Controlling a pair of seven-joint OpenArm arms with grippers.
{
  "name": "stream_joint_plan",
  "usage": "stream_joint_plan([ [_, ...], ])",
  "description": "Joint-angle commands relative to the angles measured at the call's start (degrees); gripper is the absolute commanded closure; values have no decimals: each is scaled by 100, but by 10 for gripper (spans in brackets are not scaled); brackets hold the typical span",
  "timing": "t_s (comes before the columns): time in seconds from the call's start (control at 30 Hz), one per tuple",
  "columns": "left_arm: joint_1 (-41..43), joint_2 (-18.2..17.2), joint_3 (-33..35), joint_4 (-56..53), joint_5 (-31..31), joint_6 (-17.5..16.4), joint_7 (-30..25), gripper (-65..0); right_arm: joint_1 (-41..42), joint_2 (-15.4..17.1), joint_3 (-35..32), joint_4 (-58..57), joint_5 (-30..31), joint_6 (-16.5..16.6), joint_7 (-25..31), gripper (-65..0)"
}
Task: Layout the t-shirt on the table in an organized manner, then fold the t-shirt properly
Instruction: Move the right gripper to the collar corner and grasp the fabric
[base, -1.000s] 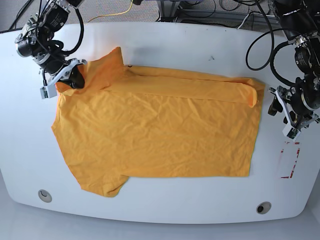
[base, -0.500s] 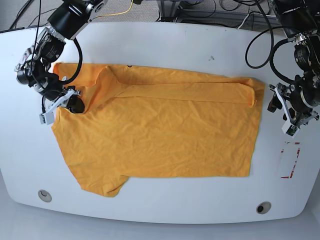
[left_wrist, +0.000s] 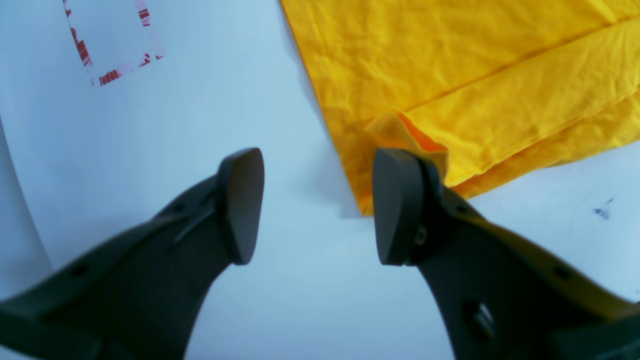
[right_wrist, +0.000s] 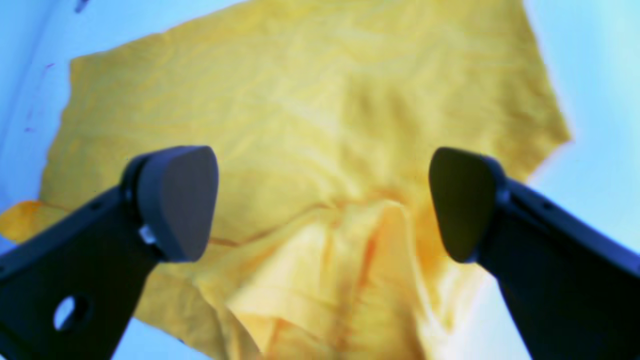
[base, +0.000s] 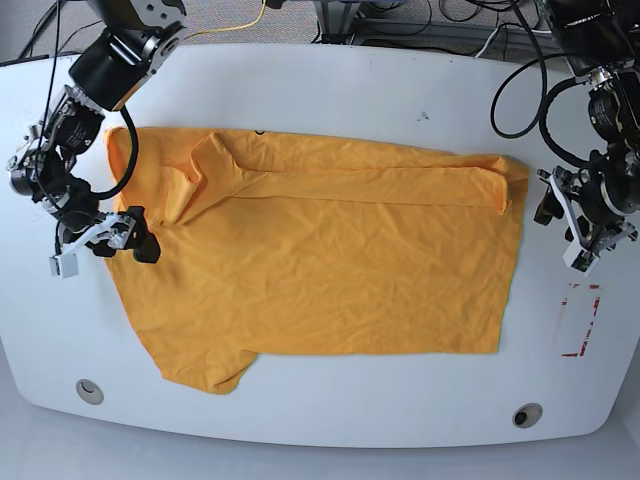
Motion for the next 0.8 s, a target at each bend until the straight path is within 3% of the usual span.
stream_joint_plan([
  [0.0,-79,-86,-23,88,-59,-6,-68,-326,-62,229,16,102,146,34,25,-650],
  [0.4,-79,-77,294,88,-41,-6,-68,-326,-1223,422,16,366,84,34,148,-577],
  [0.63,123,-77,329,70,-67,-6,-130,-326,-1803,853,16,401,84,34,658,-577],
  [0.77,378,-68,338,79,-76,-6,-481,-326,-2111,1090,8,401,76,34,992,-577],
])
